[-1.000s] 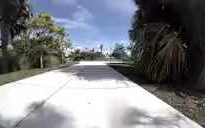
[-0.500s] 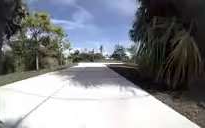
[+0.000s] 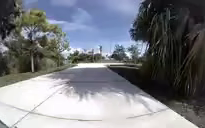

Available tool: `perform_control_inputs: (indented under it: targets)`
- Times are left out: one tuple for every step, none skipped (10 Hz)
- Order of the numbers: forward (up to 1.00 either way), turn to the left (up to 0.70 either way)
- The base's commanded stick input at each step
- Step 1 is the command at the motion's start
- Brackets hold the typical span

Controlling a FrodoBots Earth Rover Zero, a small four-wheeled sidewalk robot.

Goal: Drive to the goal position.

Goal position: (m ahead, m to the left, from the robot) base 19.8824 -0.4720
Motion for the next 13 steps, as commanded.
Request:
perform_control_inputs:
  targets:
    - [0.85, 0.21]
    - [0.85, 0.09]
    - [0.85, 0.00]
    - [0.85, 0.00]
    - [0.85, 0.00]
    - [0.85, 0.00]
    - [0.85, 0.00]
    - [0.85, 0.00]
    - [0.85, 0.00]
    - [0.85, 0.00]
    - [0.85, 0.00]
    - [0.85, 0.00]
    - [0.85, 0.00]
